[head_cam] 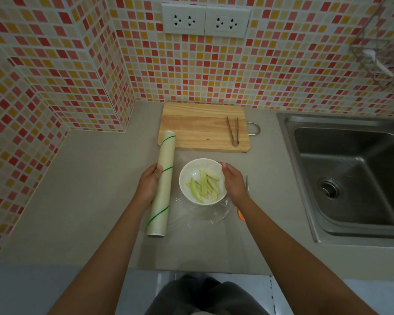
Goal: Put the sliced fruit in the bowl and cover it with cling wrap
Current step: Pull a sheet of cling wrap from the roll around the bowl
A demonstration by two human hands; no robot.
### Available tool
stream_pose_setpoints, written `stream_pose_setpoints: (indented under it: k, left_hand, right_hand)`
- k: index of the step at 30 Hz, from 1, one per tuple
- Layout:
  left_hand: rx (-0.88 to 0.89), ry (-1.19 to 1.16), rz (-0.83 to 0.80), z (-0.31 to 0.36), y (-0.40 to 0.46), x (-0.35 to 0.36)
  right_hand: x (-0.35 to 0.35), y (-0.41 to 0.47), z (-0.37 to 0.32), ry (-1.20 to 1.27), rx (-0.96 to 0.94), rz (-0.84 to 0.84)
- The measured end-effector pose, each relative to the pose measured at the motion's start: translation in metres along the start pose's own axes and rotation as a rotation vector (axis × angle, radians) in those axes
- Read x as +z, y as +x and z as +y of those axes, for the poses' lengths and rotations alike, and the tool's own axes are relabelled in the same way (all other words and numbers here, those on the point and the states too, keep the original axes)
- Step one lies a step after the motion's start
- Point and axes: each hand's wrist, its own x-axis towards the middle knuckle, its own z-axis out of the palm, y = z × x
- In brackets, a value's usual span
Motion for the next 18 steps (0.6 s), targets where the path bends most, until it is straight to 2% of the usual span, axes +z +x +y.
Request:
stream_pose_setpoints:
  k: [8,18]
  left_hand:
    - [-0.112,-0.117,0.037,0.0013,-0.0021,-0.006]
    - [-0.06,0.036,0.008,-0.0001,0.0004,-0.0019]
  right_hand:
    - [0.0002,0.0011,-0.0016,-0.007,0.003,0.004]
    - [-0.0047,0.0055,-0.0096,-0.04,0.028,0.081]
